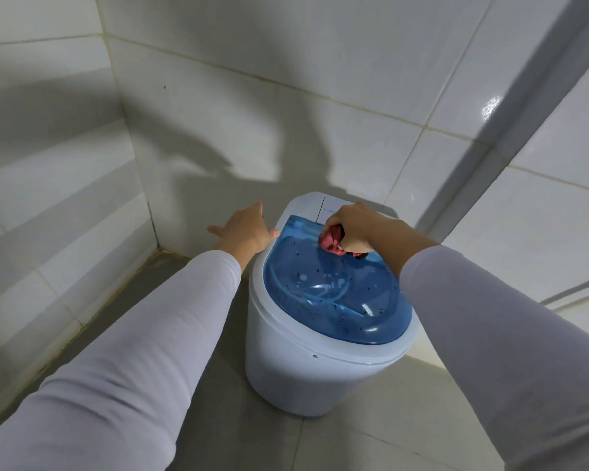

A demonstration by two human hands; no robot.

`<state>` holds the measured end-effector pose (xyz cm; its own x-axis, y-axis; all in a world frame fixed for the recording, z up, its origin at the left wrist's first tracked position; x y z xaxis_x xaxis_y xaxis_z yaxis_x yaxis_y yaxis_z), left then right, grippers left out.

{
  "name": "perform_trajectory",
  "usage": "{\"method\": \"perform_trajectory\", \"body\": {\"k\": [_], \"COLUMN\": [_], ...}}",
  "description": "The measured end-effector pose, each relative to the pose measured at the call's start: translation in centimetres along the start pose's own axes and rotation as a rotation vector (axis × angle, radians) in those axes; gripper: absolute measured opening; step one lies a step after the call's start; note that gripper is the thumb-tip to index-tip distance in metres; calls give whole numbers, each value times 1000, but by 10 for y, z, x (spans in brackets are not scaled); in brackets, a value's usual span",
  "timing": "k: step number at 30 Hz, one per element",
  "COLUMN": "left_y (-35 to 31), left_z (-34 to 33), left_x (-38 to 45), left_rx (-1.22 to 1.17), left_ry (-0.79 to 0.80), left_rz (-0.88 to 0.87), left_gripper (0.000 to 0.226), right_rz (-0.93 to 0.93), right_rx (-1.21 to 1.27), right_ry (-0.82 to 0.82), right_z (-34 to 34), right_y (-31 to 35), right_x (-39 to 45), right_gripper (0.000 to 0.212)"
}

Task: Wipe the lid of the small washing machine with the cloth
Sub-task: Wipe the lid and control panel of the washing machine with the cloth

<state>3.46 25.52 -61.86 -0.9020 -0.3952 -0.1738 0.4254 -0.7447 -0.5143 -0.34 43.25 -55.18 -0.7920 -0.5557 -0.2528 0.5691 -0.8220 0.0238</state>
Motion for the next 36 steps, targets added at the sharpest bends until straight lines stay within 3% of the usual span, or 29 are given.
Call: {"method": "perform_trajectory", "body": {"k": [30, 36], "left_y": [-2, -1], "left_z": [-1, 1], "left_x": [-1, 0], "left_rx": [83, 75], "left_ry": [-10, -1], "left_rz": [16, 12], "left_gripper": [64, 65], "right_rz": [-156, -290], "right_rx": [17, 121], "right_ry": [24, 47], "right_z": [-15, -1], "right_y": [-89, -111], "right_x": [-79, -85], "right_gripper": [45, 28]}}
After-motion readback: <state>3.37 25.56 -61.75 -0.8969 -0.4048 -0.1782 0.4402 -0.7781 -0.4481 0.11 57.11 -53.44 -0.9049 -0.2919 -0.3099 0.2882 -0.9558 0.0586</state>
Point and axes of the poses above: each hand's wrist, its own x-axis towards the middle knuckle, its own z-axis out of the back of the hand, y = z × x, the point moved 3 cm from there along x, towards the middle knuckle, and after that the axes turned 2 degrees about z, right-handed, at the moved point
